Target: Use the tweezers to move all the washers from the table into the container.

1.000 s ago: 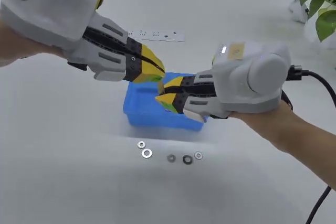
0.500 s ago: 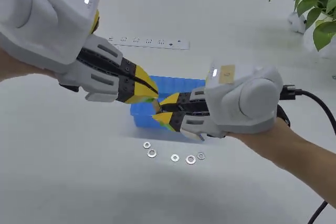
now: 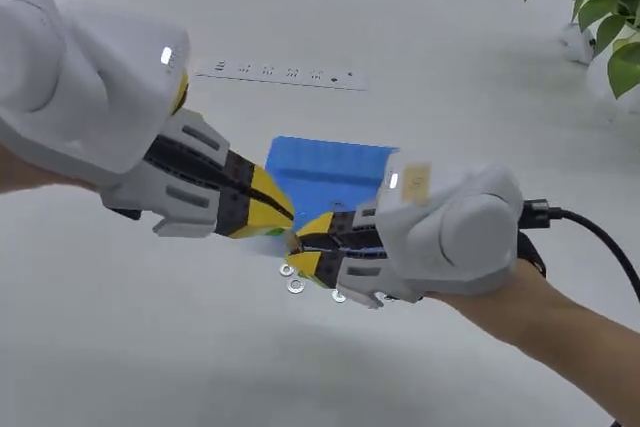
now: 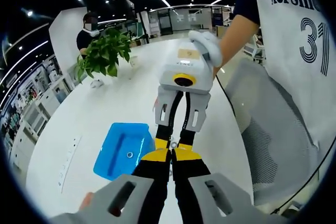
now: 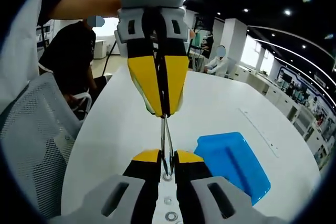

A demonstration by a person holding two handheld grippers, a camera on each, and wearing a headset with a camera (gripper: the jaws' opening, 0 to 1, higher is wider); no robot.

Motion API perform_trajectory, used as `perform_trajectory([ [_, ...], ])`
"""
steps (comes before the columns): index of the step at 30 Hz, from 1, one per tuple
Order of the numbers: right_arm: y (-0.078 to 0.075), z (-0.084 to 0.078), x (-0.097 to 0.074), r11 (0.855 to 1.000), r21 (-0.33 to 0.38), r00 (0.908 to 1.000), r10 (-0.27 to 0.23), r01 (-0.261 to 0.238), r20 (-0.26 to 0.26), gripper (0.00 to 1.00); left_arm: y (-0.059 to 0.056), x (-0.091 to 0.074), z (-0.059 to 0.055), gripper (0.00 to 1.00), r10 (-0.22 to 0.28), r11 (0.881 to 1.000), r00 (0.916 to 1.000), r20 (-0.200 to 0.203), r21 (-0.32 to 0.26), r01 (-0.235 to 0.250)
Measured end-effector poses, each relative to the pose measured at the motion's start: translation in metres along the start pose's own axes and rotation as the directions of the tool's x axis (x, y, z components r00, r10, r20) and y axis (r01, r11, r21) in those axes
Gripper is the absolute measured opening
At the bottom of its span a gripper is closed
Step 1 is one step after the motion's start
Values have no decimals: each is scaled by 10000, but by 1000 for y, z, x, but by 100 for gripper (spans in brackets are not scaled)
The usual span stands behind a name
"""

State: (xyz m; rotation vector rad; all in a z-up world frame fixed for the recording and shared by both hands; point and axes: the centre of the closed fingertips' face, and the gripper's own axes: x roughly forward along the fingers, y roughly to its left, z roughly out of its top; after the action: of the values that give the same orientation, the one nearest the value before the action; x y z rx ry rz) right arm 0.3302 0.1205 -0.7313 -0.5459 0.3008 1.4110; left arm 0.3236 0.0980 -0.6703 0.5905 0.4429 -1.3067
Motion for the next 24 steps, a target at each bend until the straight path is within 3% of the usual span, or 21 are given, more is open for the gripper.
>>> perform_trajectory([
  [24, 11, -20, 16, 9987, 349, 9988, 377, -365, -328, 11, -12, 12, -18, 5, 44, 9975, 9999, 113, -709, -36],
])
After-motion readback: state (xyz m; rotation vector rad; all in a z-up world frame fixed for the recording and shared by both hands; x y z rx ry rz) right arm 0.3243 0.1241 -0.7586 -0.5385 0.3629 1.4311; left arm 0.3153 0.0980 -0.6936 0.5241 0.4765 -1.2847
